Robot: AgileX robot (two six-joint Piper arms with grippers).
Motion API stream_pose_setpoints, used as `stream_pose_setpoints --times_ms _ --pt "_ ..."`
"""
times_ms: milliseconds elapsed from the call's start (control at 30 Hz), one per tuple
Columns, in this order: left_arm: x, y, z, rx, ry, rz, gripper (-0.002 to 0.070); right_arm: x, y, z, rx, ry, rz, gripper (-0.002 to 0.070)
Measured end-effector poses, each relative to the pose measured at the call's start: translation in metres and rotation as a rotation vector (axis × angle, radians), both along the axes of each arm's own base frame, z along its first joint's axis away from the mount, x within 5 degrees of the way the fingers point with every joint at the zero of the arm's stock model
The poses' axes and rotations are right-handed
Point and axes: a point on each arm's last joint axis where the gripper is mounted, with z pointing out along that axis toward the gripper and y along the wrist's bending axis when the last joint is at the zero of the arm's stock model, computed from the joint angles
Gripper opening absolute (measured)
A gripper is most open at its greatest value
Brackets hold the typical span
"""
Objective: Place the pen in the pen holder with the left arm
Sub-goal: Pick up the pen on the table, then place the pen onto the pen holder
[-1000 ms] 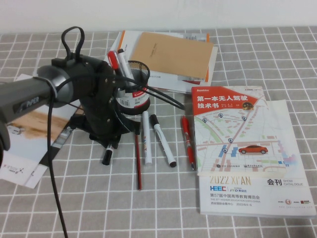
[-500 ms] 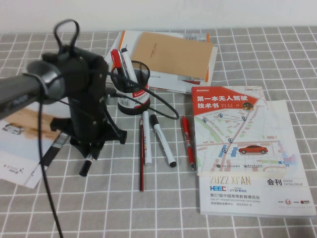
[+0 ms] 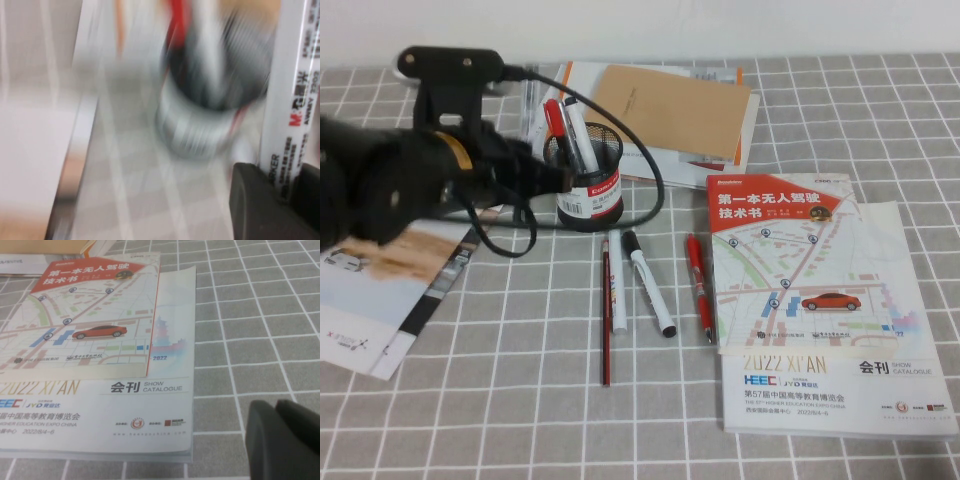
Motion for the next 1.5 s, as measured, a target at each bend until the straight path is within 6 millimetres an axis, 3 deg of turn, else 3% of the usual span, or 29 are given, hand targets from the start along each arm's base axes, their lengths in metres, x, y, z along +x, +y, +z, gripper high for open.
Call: stream_pose_setpoints --times_ms 267,467,667,867,1067,1500 --pt "0.009 -0.014 -0.008 -0.263 -0.470 -0.093 0.0105 0.000 0.000 0.000 0.000 0.000 0.000 -0.0013" --pt "0.025 -0.026 -0.029 -0.347 -0.621 -0.128 0.0105 0.000 0.000 0.000 0.000 0.000 0.000 -0.0013" --pt "0.044 -0.036 -0.058 -0.358 -0.621 -0.136 0.0105 0.000 0.000 0.000 0.000 0.000 0.000 -0.0013" --pt "0.069 -0.041 -0.063 -0.379 -0.624 -0.114 0.0105 0.000 0.000 0.000 0.000 0.000 0.000 -0.0013" --pt "0.090 -0.032 -0.073 -0.405 -0.565 -0.050 0.0105 0.000 0.000 0.000 0.000 0.000 0.000 -0.0013" --pt "0.099 -0.038 -0.094 -0.413 -0.492 -0.070 0.0105 0.000 0.000 0.000 0.000 0.000 0.000 -0.0012"
